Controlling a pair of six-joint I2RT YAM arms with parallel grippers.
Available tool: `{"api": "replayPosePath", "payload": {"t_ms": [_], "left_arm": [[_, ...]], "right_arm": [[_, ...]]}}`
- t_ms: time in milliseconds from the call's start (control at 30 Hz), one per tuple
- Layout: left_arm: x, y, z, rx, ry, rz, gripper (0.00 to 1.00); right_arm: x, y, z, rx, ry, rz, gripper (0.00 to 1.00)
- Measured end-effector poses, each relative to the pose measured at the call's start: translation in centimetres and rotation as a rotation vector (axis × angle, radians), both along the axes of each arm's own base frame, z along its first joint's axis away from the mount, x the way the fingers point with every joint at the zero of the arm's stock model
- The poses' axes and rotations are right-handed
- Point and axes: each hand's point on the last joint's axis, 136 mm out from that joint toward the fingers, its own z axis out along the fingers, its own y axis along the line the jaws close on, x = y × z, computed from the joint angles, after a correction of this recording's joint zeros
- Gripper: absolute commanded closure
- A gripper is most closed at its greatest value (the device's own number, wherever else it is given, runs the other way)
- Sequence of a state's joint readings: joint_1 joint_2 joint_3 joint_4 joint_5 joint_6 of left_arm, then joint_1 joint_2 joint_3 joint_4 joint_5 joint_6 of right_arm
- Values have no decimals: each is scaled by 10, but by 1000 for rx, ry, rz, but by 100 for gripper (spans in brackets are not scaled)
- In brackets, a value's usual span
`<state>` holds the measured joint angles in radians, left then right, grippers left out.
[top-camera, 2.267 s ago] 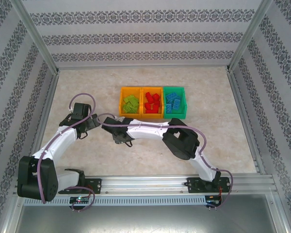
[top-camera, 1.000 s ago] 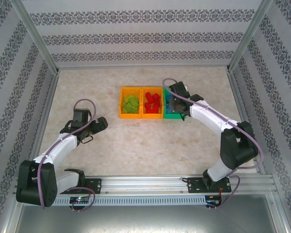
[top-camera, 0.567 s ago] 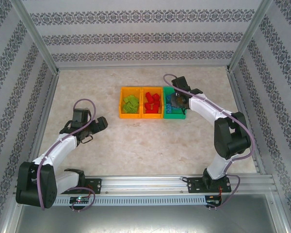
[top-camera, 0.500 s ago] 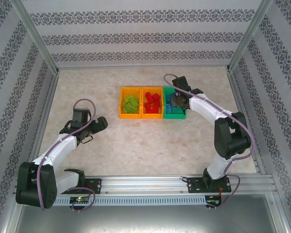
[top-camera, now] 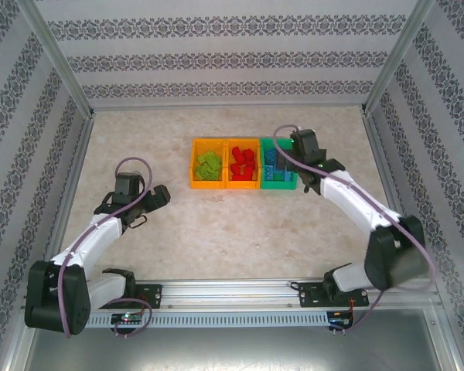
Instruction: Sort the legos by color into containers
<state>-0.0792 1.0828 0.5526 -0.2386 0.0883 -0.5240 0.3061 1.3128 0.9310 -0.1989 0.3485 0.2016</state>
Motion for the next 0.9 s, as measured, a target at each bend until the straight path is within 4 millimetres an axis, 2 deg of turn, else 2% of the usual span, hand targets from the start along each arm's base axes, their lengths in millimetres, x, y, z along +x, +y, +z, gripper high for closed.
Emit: {"api": "replayPosePath", "payload": {"t_ms": [67, 133, 200, 267, 333, 467, 633, 800, 900], "left_arm": [[0, 5, 9, 22, -38, 17, 0], [-1, 11, 19, 49, -78, 30, 1], [-2, 16, 25, 76, -109, 42, 0], [-3, 20, 30, 103, -137, 48, 0], [-4, 24, 35, 129, -159, 55, 0], [-4, 32, 40, 180, -191, 67, 0], [-2, 47, 38, 276, -235, 106, 0], [11, 60, 34, 411, -317, 109, 1], [25, 64, 17, 500, -309, 72, 1]], "right_arm": [[-3, -24, 7, -12, -76, -51, 2], [-6, -52, 3, -28, -125, -116, 2], [-9, -75, -9, -52, -150, -170, 2], [-14, -84, -26, -67, -157, -189, 2], [-18, -85, -45, -78, -154, -185, 2], [-16, -87, -67, -95, -159, -178, 2], [1, -89, -89, -80, -172, -164, 2], [3, -76, -93, -20, -227, -54, 2], [2, -67, -101, 3, -217, 9, 2]]}}
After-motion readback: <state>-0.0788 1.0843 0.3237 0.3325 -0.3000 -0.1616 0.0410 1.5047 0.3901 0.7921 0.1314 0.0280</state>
